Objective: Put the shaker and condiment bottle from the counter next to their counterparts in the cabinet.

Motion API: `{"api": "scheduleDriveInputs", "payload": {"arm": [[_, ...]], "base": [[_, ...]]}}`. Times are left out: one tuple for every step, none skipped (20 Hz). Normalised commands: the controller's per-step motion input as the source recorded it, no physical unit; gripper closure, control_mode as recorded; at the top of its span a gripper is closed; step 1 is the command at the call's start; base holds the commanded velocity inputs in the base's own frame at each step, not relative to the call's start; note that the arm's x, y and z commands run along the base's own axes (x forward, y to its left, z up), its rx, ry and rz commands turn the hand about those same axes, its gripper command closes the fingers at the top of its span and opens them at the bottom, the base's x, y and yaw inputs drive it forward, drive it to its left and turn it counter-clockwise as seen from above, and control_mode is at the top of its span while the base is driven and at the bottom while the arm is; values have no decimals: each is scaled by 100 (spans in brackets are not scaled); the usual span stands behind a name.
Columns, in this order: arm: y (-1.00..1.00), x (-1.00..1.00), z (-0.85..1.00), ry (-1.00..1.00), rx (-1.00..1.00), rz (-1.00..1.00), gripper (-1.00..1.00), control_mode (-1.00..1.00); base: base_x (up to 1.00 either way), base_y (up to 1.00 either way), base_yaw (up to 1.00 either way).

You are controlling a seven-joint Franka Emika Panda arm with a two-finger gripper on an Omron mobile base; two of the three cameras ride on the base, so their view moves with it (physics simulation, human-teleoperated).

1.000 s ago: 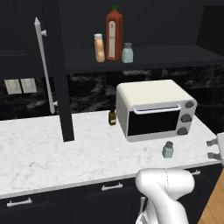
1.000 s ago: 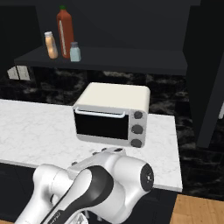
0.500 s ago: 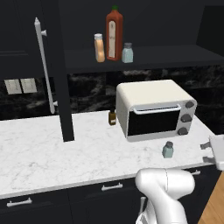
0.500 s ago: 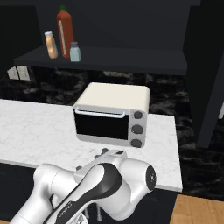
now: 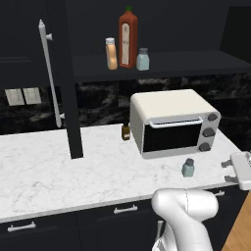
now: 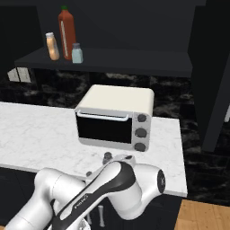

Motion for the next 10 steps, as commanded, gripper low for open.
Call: {"api": "scheduleDriveInputs", "payload": {"arm": [[-11, 9, -16, 0, 0, 0, -100, -100], [-9, 13, -15, 0, 0, 0, -100, -100], [-6, 14, -24, 0, 0, 1, -100, -100], [-10, 12, -29, 0, 0, 1, -100, -100], [-10, 12, -31, 0, 0, 2, -100, -100], [-4, 15, -36, 0, 0, 0, -100, -100], [-6, 16, -30, 0, 0, 0, -100, -100], [0, 12, -32, -2, 0, 0, -100, -100], [0, 17, -24, -1, 0, 0, -100, -100], [0, 23, -19, 0, 0, 0, -100, -100]], "base": [[0, 0, 0], [0, 0, 0], [0, 0, 0], [0, 0, 0], [0, 0, 0], [0, 0, 0], [0, 0, 0], [0, 0, 0], [0, 0, 0], [0, 0, 0]]}}
